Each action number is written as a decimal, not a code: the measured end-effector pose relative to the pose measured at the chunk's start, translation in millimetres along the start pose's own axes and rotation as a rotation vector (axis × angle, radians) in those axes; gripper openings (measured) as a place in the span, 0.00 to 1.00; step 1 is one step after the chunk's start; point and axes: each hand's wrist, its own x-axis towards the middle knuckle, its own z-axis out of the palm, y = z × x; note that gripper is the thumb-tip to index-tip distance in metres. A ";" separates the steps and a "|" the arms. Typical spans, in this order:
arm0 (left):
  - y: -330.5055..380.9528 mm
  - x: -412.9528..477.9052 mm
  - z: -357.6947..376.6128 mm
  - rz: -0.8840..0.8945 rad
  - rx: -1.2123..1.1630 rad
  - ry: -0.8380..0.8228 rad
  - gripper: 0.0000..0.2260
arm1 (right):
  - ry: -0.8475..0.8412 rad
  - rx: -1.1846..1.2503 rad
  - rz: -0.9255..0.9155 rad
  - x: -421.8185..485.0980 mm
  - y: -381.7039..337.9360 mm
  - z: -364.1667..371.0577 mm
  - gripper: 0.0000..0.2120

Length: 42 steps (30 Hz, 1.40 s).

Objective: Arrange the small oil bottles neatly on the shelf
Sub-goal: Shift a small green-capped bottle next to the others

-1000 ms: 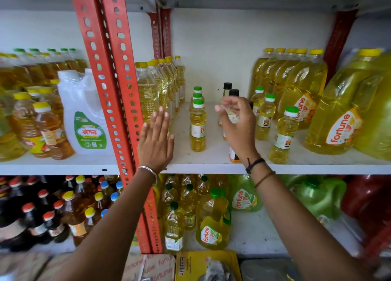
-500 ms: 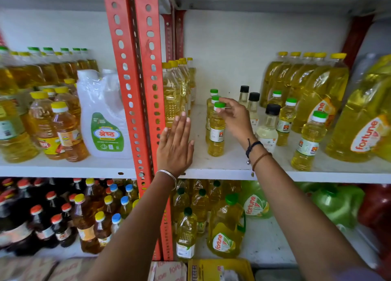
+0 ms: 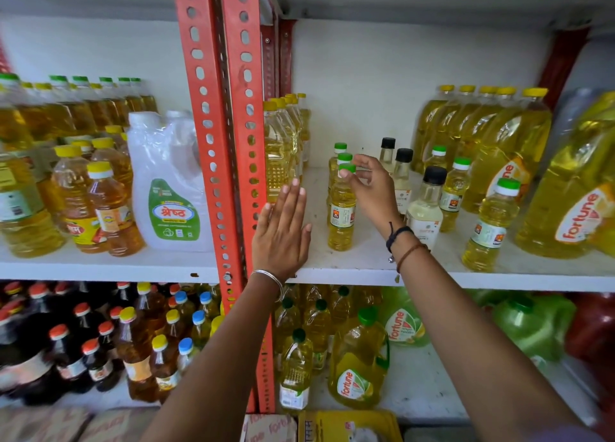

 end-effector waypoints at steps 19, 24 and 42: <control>0.3 0.8 0.7 -0.003 0.005 0.005 0.26 | -0.085 -0.004 0.036 -9.4 -14.1 -7.3 0.15; 0.6 0.3 0.7 -0.003 0.008 -0.004 0.26 | -0.081 0.012 0.051 -17.5 -16.9 -15.3 0.15; -0.1 -0.6 2.7 0.009 0.014 0.007 0.26 | -0.083 0.015 -0.008 -40.2 -22.0 -30.4 0.15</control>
